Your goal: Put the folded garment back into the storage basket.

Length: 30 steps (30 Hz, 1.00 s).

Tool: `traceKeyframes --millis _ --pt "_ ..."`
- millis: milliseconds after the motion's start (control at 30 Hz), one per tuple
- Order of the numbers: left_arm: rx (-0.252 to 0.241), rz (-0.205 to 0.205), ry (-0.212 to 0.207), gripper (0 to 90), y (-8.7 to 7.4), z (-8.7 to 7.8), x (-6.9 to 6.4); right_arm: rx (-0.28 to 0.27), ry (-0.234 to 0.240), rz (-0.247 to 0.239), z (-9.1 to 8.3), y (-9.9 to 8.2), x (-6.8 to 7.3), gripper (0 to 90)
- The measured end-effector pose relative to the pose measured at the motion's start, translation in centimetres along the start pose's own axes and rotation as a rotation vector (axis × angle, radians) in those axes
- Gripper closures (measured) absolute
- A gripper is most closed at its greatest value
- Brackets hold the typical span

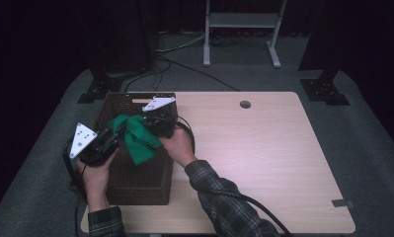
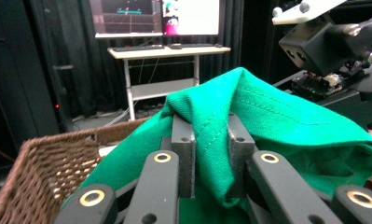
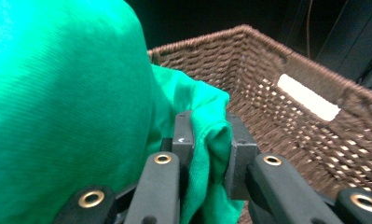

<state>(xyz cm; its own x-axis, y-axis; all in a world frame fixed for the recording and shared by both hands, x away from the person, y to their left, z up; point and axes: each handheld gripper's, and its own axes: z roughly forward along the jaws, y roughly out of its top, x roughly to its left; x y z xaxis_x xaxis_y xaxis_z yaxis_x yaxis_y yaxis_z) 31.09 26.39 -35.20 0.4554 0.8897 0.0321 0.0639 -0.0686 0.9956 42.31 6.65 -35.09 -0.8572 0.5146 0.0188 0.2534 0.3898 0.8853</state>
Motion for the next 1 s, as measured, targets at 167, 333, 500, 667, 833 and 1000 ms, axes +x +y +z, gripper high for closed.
traceKeyframes --millis 167,333,500,667,833,1000 --pt "0.036 -0.006 0.018 78.4 -0.3 0.2 0.2 0.020 -0.006 -0.005 1.2 -0.6 -0.1 79.0" --pt "0.059 -0.018 0.031 78.3 -0.6 0.3 0.4 0.041 0.000 0.008 1.9 -1.0 -0.5 79.0" --pt "0.069 -0.036 0.039 78.3 -0.7 0.3 0.6 0.052 0.003 0.022 2.0 -1.4 -1.1 78.9" --pt "0.092 -0.038 0.047 78.0 -0.8 0.4 0.7 0.050 0.010 0.036 2.4 -2.0 -1.5 79.0" --pt "0.100 -0.049 0.057 78.0 -0.9 0.4 0.8 0.046 -0.005 0.030 2.5 -2.1 -1.4 79.0" --pt "0.118 -0.060 0.068 78.0 -1.0 0.4 0.9 0.047 -0.011 0.024 2.6 -2.1 -1.3 79.0"
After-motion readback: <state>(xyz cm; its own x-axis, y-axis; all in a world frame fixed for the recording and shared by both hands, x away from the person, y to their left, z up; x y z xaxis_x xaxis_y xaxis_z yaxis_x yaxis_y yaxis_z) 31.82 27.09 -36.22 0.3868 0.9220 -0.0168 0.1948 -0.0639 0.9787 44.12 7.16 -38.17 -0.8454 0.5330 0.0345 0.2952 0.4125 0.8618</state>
